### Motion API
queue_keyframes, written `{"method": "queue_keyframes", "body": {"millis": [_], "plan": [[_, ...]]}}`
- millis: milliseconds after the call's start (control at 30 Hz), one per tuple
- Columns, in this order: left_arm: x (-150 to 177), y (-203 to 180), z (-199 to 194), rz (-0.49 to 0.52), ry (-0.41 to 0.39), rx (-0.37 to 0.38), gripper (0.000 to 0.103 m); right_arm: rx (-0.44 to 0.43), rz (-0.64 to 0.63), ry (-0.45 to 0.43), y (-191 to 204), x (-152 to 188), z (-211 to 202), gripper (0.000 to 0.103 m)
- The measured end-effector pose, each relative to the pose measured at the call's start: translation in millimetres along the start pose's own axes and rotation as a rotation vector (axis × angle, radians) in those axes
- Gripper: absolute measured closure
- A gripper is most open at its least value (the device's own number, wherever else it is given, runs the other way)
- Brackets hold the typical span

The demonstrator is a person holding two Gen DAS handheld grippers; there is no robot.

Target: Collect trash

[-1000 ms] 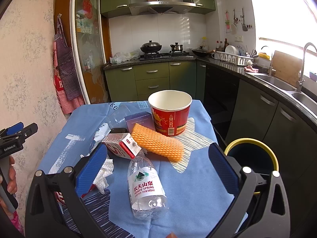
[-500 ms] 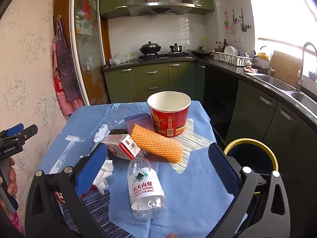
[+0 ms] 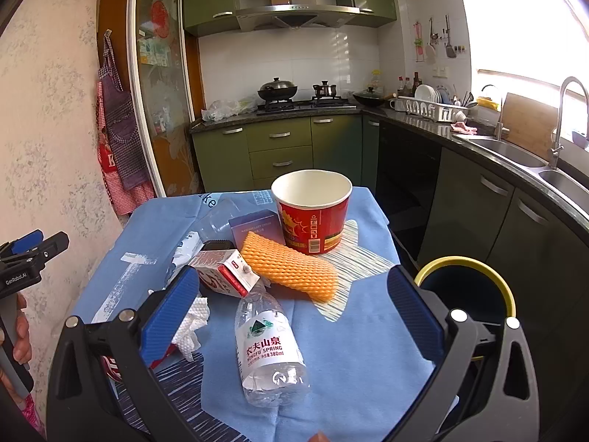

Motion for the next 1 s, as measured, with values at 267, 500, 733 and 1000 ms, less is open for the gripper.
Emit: {"method": "queue_keyframes", "body": {"millis": [267, 500, 733, 1000], "plan": [[-2.5, -1.2, -2.8, 0.002, -0.005, 0.004, 0.004, 0.0, 0.0, -0.004, -0.5, -0.9, -1.6, 0.006], [-3.4, -1.8, -3.7, 0.005, -0.008, 0.007, 0.004, 0.0, 0.001, -0.005, -1.1, -2.1, -1.9, 0.006], [-4.0, -2.9, -3.5, 0.006, -0.009, 0.009, 0.004, -0.001, -0.001, -0.002, -1.2, -2.2, -1.7, 0.006], [-22.5, -7.9, 13.2, 0.028, -0.014, 0.03, 0.004, 0.016, -0.062, 0.039, -9.4, -35.9, 18.0, 0.006]]}}
Point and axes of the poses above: each gripper's, at about its wrist camera, not at the fingertips, and z roughly the way its jaws point, y to its left, x to its underside, the point moved 8 cm from there along z, roughly the way its jaws point, and after that the axes turned 3 degrees about z, right-handed, at the moved point
